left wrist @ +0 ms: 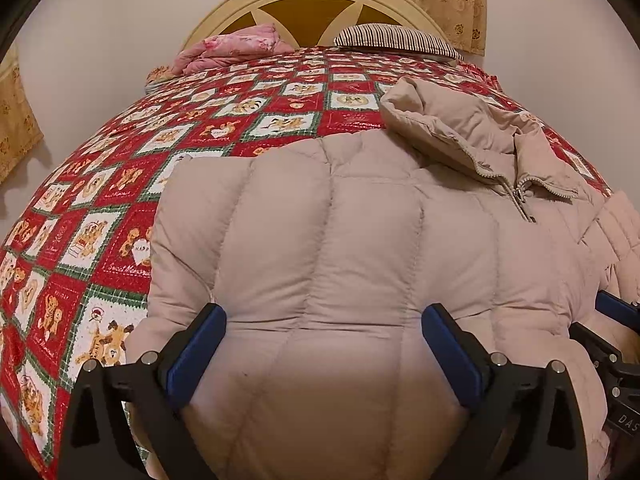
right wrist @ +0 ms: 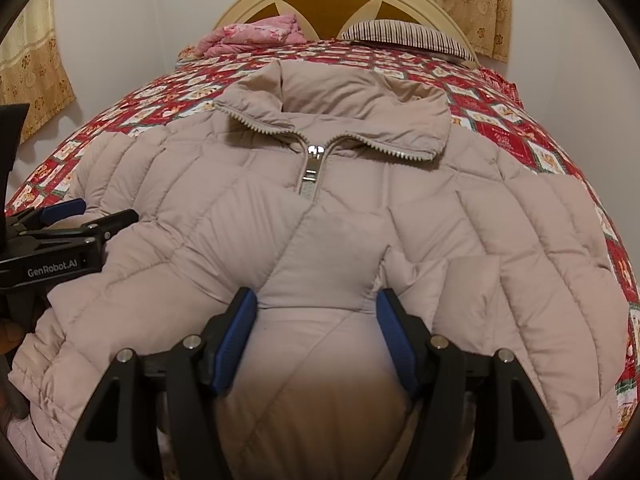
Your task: Fold large clothes
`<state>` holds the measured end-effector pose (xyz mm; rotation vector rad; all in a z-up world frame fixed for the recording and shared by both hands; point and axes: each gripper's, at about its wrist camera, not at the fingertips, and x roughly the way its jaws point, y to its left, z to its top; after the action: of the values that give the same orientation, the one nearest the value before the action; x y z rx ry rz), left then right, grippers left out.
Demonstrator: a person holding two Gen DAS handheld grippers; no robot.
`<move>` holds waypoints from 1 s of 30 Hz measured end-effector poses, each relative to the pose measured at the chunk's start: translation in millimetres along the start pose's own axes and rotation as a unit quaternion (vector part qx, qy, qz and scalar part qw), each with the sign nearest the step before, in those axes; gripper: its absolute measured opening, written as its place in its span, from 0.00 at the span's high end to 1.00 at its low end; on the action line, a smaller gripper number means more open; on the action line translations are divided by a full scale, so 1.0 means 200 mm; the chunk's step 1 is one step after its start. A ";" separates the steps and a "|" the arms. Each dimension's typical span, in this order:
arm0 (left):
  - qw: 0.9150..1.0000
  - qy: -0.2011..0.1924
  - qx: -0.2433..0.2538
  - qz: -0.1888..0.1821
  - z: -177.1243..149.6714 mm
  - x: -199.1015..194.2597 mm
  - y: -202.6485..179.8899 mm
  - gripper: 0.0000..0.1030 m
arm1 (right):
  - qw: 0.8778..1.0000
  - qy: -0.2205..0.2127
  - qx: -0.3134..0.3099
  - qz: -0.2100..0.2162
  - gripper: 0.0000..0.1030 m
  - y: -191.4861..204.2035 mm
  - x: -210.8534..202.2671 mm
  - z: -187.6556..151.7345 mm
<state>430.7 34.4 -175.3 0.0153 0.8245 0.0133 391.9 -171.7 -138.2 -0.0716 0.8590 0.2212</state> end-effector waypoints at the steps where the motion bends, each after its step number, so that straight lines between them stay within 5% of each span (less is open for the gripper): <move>1: 1.000 0.000 0.000 0.000 0.00 0.00 0.00 0.03 | 1.000 0.000 0.001 0.000 0.35 0.00 0.00 0.00; 20: 0.999 0.040 -0.004 -0.003 0.07 -0.04 0.01 0.01 | 1.000 0.000 -0.002 -0.005 0.35 0.01 0.00 0.00; 26: 0.999 -0.012 -0.008 -0.035 0.18 -0.23 -0.08 0.01 | 1.000 -0.001 -0.001 -0.004 0.35 0.01 0.00 0.00; 30: 0.999 0.029 0.028 -0.012 0.15 -0.07 -0.17 0.01 | 1.000 -0.001 0.000 -0.004 0.35 0.01 0.00 0.00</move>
<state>442.8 0.0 -146.0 0.0576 0.8834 -0.0311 391.2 -170.7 -137.4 -0.0750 0.8563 0.2147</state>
